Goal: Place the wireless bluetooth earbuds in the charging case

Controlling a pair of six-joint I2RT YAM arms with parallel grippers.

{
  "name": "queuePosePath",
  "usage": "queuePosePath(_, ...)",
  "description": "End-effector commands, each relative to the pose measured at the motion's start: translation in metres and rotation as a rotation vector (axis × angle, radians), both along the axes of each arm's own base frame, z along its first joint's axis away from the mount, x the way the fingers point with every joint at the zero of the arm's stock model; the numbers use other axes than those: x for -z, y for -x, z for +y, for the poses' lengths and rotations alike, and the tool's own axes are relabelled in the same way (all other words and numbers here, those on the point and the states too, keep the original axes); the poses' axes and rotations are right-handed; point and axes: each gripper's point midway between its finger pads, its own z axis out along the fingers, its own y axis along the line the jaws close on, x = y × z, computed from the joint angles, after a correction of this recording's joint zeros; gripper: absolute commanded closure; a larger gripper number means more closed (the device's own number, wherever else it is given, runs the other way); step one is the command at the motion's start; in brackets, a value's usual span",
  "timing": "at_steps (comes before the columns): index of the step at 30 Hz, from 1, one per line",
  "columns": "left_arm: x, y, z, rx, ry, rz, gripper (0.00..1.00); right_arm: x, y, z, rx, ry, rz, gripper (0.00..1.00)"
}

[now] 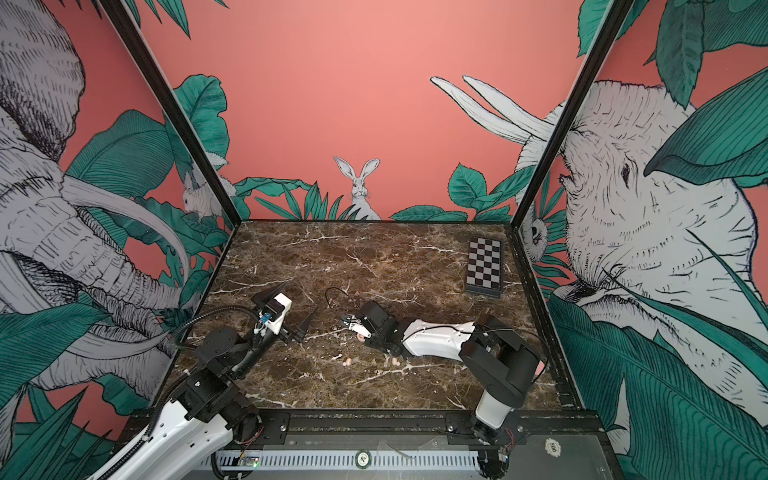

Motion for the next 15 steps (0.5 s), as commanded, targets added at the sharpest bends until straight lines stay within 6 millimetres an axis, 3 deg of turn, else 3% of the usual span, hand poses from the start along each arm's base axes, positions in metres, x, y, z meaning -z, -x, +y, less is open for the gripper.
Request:
queuePosePath(1,-0.0017,0.0012,-0.002,0.011,0.002,-0.022,0.01,-0.009,-0.0052,0.0109,-0.003,-0.031,-0.023,0.9)
queuePosePath(15,-0.0015,0.0013,-0.0018,0.01,0.001,-0.022,0.01,-0.0157,-0.0057,0.0108,0.003,-0.043,-0.029,0.73)
